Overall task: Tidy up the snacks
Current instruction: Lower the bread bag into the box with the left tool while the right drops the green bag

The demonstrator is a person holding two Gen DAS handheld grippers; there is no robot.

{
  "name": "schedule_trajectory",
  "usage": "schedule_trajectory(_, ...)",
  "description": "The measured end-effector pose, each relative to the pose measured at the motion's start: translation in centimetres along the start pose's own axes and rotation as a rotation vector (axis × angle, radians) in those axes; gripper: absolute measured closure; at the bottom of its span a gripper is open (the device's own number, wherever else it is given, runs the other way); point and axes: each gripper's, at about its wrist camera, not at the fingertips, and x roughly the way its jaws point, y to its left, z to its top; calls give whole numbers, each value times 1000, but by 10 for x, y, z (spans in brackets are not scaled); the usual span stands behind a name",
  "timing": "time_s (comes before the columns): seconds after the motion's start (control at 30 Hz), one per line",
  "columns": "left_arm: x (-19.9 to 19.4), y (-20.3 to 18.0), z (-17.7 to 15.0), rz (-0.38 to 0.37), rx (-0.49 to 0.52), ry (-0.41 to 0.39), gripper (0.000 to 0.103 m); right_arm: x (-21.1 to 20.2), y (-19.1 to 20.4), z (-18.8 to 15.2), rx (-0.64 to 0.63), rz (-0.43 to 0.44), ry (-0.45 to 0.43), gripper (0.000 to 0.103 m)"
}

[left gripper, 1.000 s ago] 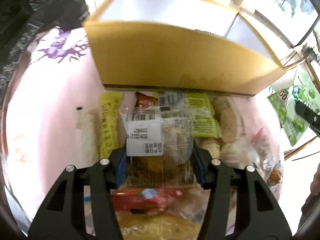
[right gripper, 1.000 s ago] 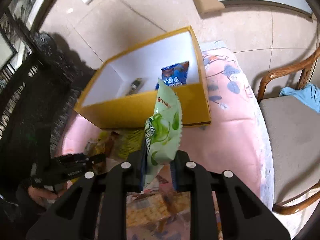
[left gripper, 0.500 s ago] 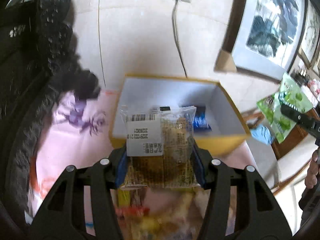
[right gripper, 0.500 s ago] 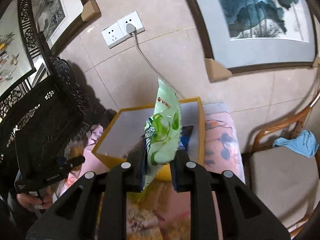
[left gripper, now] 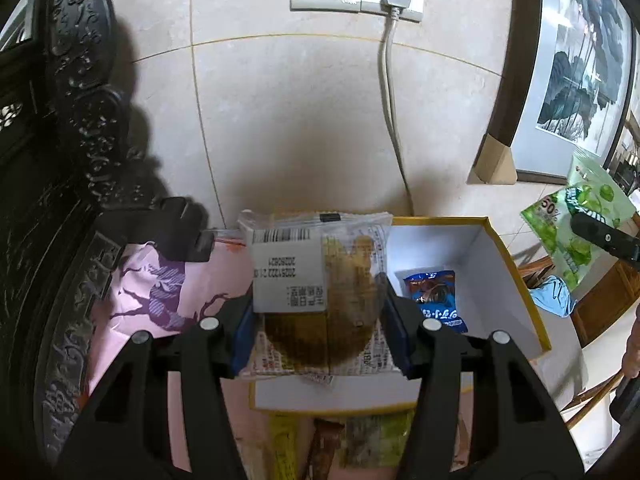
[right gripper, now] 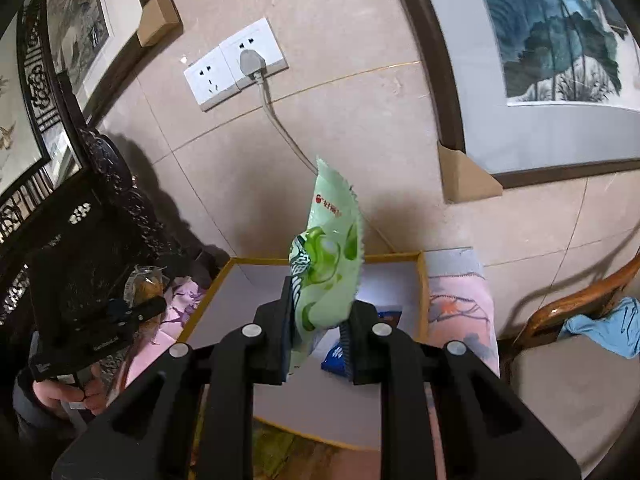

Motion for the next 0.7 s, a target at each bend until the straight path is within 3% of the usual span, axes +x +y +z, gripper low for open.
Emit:
schedule_trajectory(0.17, 8, -5, 0, -20, 30, -15, 48, 16, 3, -2, -23, 13, 29, 83)
schedule_trajectory(0.2, 9, -6, -1, -29, 27, -19, 42, 21, 4, -3, -37, 26, 42, 78)
schedule_trajectory(0.23, 9, -6, -2, -34, 21, -23, 11, 26, 7, -4, -63, 36, 68, 51)
schedule_trajectory(0.27, 6, -6, -5, -26, 7, -33, 2, 29, 9, -6, -83, 24, 97, 31)
schedule_trajectory(0.3, 0, -6, -9, -11, 0, -58, 2, 30, 12, -9, -94, -19, 129, 7)
schedule_trajectory(0.33, -11, -4, -17, -11, 6, -84, 2, 26, 15, -14, -101, -51, 137, 1)
schedule_trajectory(0.47, -42, 6, -54, -6, 33, -65, 2, -7, 33, -58, -181, -28, 202, 1)
schedule_trajectory(0.63, -71, 14, -124, 120, 85, 33, 2, -13, 47, -130, -208, -5, 367, 1)
schedule_trajectory(0.7, -81, 14, -156, 184, 80, 31, 2, -10, 51, -153, -210, 7, 414, 1)
